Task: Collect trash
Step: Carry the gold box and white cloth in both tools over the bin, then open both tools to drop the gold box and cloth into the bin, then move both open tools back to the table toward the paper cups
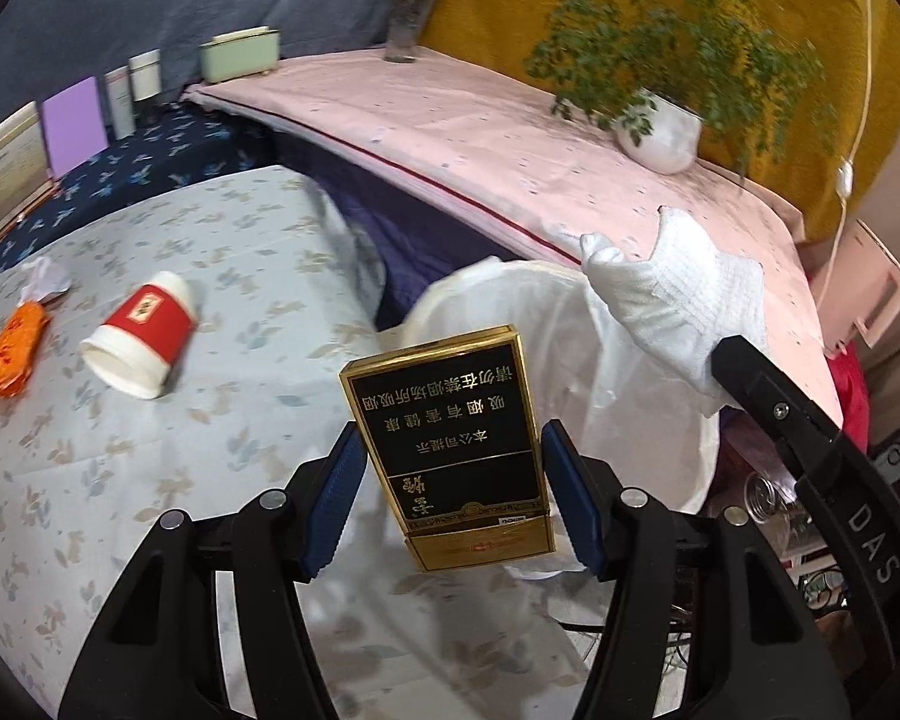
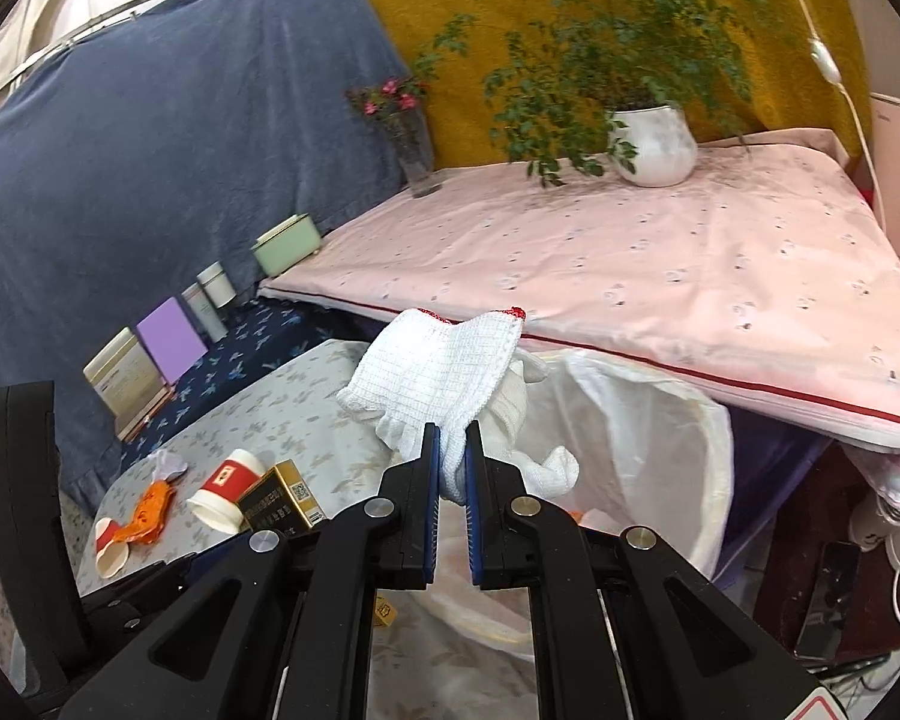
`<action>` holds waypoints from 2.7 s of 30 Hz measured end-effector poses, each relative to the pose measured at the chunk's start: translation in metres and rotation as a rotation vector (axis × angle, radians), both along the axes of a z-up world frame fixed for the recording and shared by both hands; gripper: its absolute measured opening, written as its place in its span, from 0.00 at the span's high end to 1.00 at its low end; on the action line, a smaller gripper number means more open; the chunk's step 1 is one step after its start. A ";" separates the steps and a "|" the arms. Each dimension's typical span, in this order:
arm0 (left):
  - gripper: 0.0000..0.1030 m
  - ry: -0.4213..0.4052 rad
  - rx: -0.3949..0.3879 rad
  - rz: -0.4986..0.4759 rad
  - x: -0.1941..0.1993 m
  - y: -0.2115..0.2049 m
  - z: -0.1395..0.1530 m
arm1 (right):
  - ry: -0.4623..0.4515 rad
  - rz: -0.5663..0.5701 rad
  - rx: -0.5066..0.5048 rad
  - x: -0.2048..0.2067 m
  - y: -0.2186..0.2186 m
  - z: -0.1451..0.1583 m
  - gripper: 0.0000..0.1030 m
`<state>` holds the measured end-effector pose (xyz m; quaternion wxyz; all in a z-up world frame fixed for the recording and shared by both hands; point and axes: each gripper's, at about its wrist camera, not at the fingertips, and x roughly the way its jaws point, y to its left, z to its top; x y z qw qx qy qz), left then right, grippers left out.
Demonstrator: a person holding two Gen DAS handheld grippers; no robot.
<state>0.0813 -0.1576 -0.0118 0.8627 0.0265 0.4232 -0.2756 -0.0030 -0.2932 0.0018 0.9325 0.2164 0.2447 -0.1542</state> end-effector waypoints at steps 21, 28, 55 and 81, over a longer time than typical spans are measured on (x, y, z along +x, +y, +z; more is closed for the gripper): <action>0.29 0.048 -0.083 -0.056 0.007 -0.031 -0.016 | 0.024 -0.080 0.026 -0.008 -0.036 -0.014 0.93; 0.29 0.046 -0.073 -0.006 0.013 -0.015 -0.019 | 0.032 -0.075 0.028 -0.002 -0.032 -0.017 0.93; 0.18 0.001 -0.062 0.243 0.038 0.086 -0.019 | 0.049 0.053 -0.004 0.038 0.034 -0.013 0.67; 0.18 -0.055 0.073 0.629 0.065 0.294 -0.034 | 0.143 0.325 -0.098 0.107 0.180 -0.031 0.60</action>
